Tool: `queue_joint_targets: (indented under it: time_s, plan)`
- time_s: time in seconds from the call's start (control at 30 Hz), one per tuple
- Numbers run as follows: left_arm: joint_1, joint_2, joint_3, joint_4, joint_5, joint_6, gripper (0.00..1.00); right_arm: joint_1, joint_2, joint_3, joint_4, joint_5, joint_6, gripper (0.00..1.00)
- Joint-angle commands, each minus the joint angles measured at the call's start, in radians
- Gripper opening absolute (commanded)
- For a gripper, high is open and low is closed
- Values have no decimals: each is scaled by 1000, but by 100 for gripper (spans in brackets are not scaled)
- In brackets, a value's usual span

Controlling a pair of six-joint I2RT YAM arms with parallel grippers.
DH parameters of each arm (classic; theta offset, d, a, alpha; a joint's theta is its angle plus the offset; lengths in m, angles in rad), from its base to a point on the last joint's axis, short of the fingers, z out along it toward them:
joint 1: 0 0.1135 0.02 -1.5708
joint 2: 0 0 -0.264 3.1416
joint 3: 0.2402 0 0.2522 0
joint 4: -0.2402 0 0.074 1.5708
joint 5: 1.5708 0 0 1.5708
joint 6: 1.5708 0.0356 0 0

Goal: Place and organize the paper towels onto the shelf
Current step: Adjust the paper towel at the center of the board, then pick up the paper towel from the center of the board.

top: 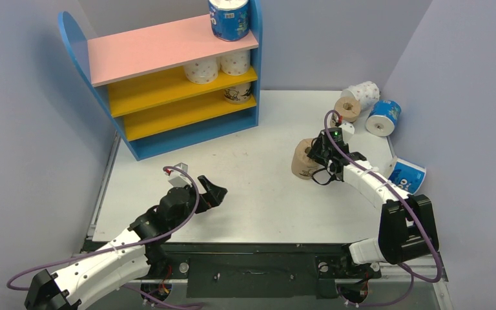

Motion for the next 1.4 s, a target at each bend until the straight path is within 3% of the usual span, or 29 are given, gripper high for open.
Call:
queue_joint_targets:
  time_s: [0.0, 0.3, 0.9, 1.13, 1.37]
  plan:
    - [-4, -14, 26, 8, -19, 19, 96, -6, 14, 3, 35, -7, 7, 46]
    - [-3, -35, 42, -27, -49, 45, 97, 11, -41, 9, 13, -7, 5, 33]
    - [-1, -67, 125, -136, -233, 114, 96, 144, -231, 150, -141, 28, -17, 29]
    - [7, -118, 107, -83, -317, 102, 96, 267, -193, 271, -189, 58, -28, 29]
    - [17, -156, 106, 42, -288, 222, 96, 380, -63, 444, -207, 83, -33, 29]
